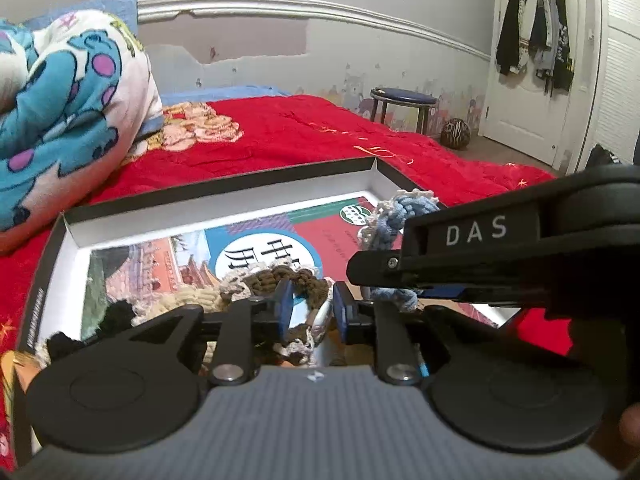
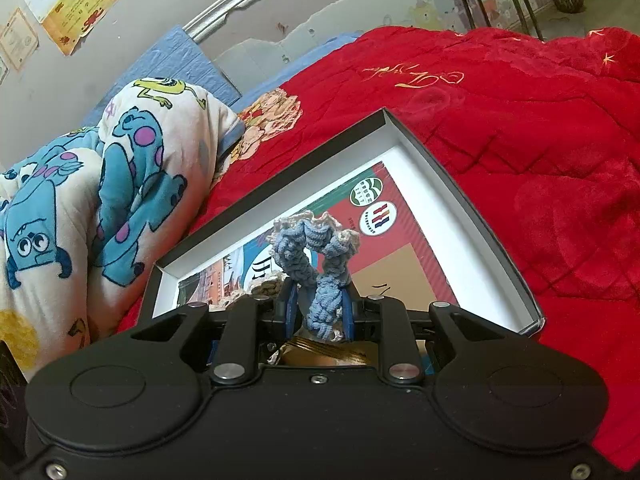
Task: Organize objects
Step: 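Lower both scrunchies into the box and open both grippers, then move both open grippers back to the blue binder clips beside the box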
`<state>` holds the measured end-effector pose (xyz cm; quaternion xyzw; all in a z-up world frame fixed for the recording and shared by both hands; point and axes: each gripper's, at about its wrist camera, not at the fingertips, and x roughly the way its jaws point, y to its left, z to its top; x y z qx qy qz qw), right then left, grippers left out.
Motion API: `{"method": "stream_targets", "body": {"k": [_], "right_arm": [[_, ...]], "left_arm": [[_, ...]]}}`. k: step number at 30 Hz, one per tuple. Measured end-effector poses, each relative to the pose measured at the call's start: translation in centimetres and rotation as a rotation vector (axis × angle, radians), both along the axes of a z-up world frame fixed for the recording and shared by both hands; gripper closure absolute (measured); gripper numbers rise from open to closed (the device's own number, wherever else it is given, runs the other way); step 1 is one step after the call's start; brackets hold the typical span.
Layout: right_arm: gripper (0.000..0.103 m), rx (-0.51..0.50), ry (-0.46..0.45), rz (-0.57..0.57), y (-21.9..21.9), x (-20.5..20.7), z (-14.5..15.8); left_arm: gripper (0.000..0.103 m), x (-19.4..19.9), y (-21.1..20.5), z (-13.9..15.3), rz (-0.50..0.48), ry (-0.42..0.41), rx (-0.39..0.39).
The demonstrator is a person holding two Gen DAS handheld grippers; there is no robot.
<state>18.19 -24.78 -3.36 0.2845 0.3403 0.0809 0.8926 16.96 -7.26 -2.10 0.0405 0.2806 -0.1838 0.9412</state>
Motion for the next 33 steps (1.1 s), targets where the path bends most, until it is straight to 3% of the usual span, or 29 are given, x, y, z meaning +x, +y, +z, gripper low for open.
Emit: {"method": "stream_targets", "body": {"k": [11,18,22,26,31,33], "right_arm": [[0.062,0.054,-0.008,-0.024,-0.9,-0.6,0.8],[0.054,0.046,-0.065,-0.036,-0.7,-2.9,3.2],[0.053,0.049,-0.083,-0.071,-1.4,-5.5,4.7],[0.052,0.045,-0.096,-0.089,-2.2,-8.7,6.2],[0.051,0.010,-0.109,-0.088,-2.1,-11.9,8.3],[0.050,0.006,-0.104,-0.095,-1.8,-13.3,8.7]], "left_arm": [[0.046,-0.4,1.9,1.9,-0.003,-0.018,-0.045],[0.039,-3.1,3.2,4.4,-0.047,-0.024,-0.058],[0.036,-5.7,3.1,5.4,-0.093,-0.024,-0.006],[0.036,-9.0,3.1,4.8,-0.082,0.042,-0.011],[0.036,-13.8,3.0,1.8,-0.040,0.139,-0.030],[0.036,-14.3,2.1,1.0,-0.071,0.171,-0.025]]}}
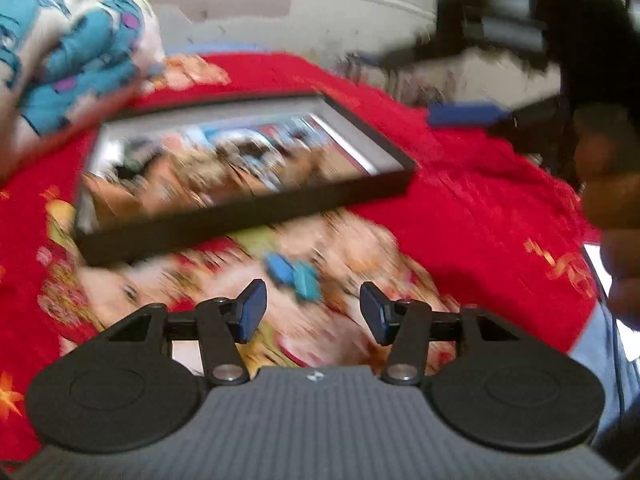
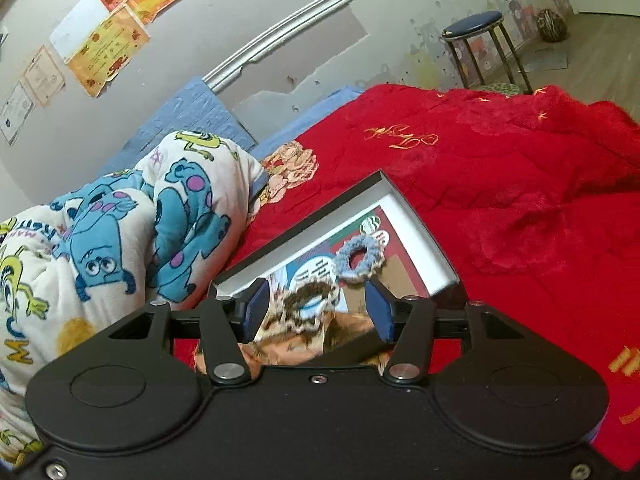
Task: Organize objects
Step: 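Move both open grippers back to the blue binder clips beside the box, then close the left gripper on a blue binder clip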
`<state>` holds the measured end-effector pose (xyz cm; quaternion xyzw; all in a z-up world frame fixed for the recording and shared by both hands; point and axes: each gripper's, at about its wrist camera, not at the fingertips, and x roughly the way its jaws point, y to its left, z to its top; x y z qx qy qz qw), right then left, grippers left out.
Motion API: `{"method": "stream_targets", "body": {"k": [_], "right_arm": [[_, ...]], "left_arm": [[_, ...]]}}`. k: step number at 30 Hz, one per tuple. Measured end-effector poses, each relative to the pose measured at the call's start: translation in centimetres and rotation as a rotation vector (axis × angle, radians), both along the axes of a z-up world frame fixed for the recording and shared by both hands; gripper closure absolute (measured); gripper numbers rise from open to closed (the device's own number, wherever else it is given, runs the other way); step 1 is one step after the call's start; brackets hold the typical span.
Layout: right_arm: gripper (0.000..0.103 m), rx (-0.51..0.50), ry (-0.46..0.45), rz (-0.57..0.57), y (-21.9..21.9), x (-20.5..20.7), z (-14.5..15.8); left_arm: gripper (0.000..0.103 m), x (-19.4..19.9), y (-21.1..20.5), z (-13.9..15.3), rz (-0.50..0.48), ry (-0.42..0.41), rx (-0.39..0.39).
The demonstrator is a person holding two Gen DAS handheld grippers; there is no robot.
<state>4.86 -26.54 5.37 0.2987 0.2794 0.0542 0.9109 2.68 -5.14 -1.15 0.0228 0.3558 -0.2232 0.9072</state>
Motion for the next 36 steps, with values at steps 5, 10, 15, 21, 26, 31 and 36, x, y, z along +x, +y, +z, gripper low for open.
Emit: {"method": "stream_targets", "body": {"k": [5,10,15,21,26,31,36], "right_arm": [[0.045,0.002,-0.002,-0.006,-0.4,-3.6,0.7],[0.041,0.073,0.010,-0.032,-1.8,-4.2,-0.2],[0.041,0.062,0.025,-0.001,-1.2,-3.1,-1.0],[0.041,0.083,0.045,-0.005,-1.0,-2.2,-1.6],[0.041,0.077,0.044,-0.008,-1.0,-2.1,-1.6],[0.041,0.071,0.053,-0.003,-0.9,-2.0,-1.6],[0.041,0.070,0.054,0.002,-0.7,-1.9,-1.8]], "left_arm": [[0.036,-0.4,-2.8,-1.0,-0.035,-0.048,0.072],[0.036,0.3,-4.1,-2.4,0.040,-0.073,0.144],[0.033,0.4,-4.8,-2.8,0.067,-0.148,0.208],[0.032,0.8,-4.6,-2.6,0.078,-0.195,0.246],[0.032,1.3,-4.6,-2.8,-0.005,-0.196,0.245],[0.039,0.9,-5.2,-3.2,-0.056,-0.216,0.287],[0.053,1.0,-4.8,-3.4,-0.051,-0.182,0.241]]}}
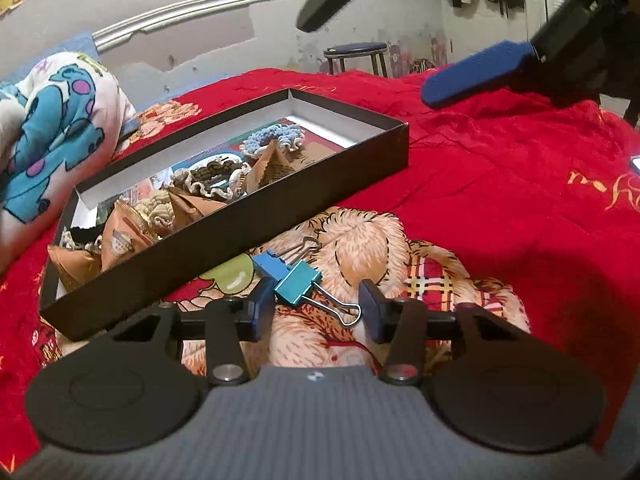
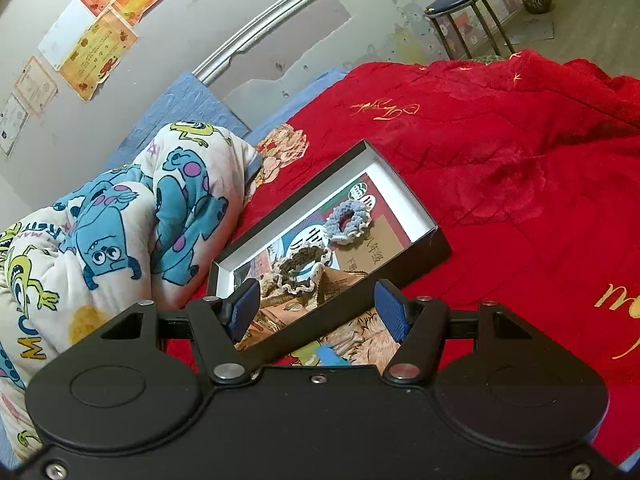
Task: Organize objects
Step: 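Close the left gripper on a blue binder clip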
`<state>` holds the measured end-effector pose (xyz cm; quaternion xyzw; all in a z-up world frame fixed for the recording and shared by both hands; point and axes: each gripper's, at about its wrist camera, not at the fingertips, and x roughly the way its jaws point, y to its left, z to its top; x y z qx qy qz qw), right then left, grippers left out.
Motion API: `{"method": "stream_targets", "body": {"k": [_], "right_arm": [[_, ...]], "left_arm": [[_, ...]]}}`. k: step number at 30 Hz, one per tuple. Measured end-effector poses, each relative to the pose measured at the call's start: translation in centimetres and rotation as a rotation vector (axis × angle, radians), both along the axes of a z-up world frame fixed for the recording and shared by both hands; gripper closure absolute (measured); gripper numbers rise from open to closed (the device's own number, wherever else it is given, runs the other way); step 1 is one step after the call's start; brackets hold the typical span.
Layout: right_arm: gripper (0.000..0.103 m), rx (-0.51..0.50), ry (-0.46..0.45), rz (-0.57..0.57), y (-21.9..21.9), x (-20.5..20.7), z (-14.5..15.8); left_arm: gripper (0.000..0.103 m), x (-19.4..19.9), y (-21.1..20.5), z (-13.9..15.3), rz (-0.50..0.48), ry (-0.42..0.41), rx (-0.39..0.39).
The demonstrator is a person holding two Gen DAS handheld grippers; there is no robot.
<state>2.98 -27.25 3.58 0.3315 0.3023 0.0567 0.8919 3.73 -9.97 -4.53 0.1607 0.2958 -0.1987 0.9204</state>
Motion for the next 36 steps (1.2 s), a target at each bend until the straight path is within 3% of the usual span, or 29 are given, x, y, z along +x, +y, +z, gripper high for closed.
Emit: {"method": "stream_targets", "body": {"k": [5,6,8,18,26,30,36], "right_arm": [[0.041,-0.021,0.002,0.007,0.3,0.1,0.0],[0.041,-0.027,0.001,0.009,0.4,0.2,0.0],[0.041,-0.037,0.002,0.012,0.6,0.2,0.0],[0.041,-0.090,0.021,0.039,1.8,0.9,-0.6],[0.041,-0.090,0.041,0.088,2.9,2.0,-1.5],[0.041,-0.093,0.074,0.118,3.6,3.0,-2.5],[0.040,-0.130,0.135,0.131,5.0,4.9,-4.7]], "left_arm": [[0.055,-0.1,0.4,0.4,0.023,0.015,-0.028],[0.069,-0.1,0.5,0.5,0.029,0.014,-0.030],[0.071,-0.1,0.7,0.7,0.050,0.016,-0.032],[0.072,0.0,2.0,1.3,0.105,0.040,-0.075],[0.072,1.3,4.9,2.0,0.322,0.031,-0.080],[0.072,2.4,6.8,2.0,0.432,0.074,-0.129],[0.072,3.0,7.6,2.0,0.489,0.068,-0.134]]}}
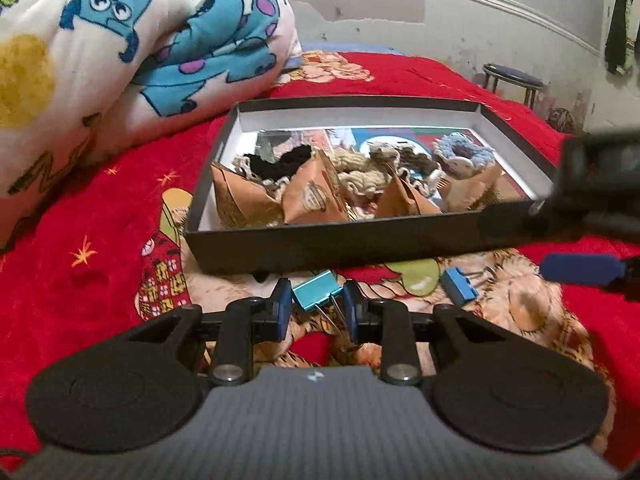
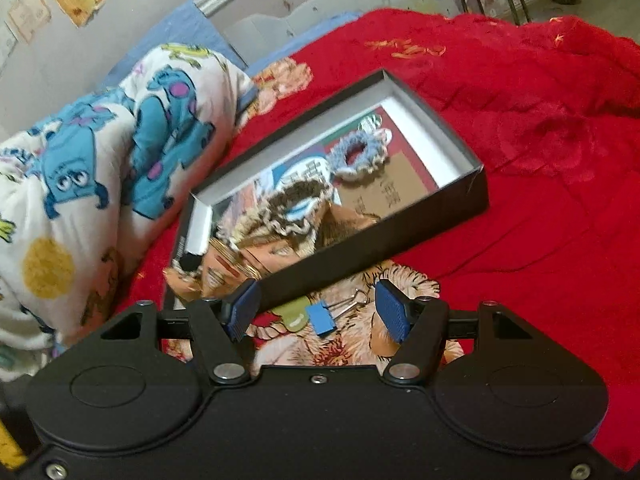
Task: Organize objects
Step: 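Close the left gripper on a blue binder clip, then grasp a second blue binder clip with the right gripper while the left holds its clip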
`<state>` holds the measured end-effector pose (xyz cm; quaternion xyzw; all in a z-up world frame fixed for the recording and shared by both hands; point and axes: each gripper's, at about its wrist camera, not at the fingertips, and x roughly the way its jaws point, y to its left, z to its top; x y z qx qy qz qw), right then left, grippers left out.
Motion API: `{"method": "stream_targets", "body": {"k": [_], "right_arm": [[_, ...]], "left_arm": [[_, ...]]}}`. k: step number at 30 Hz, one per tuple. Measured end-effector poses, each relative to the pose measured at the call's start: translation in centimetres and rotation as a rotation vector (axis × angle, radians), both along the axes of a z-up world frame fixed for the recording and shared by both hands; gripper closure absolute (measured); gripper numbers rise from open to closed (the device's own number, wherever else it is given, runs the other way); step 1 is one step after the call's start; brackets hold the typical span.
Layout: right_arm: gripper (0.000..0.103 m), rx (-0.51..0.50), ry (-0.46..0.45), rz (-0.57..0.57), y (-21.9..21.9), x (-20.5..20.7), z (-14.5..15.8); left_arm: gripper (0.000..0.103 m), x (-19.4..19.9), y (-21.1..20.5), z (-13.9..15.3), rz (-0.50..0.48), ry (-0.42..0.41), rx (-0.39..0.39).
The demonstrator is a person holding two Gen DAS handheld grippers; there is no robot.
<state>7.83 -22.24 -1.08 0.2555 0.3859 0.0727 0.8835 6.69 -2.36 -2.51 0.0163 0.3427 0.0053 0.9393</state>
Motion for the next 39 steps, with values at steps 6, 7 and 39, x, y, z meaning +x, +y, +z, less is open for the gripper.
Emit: {"method": "stream_targets", "body": {"k": [6,7,39], "right_arm": [[0.040,-0.053,0.035,0.029,1.5,0.9,-1.6],[0.040,-0.060,0.042,0.033,1.7,1.1,-1.9],[0.084,-0.167,0.036,-0.007,2.6,1.2,-3.3]], "left_arm": [[0.071,0.4,0.1,-0.1,0.036,0.013,0.005],[0.071,0.6,0.1,-0.2,0.042,0.020,0.000],[0.071,1.2,0.4,-0.6,0.061,0.044,-0.019]]}}
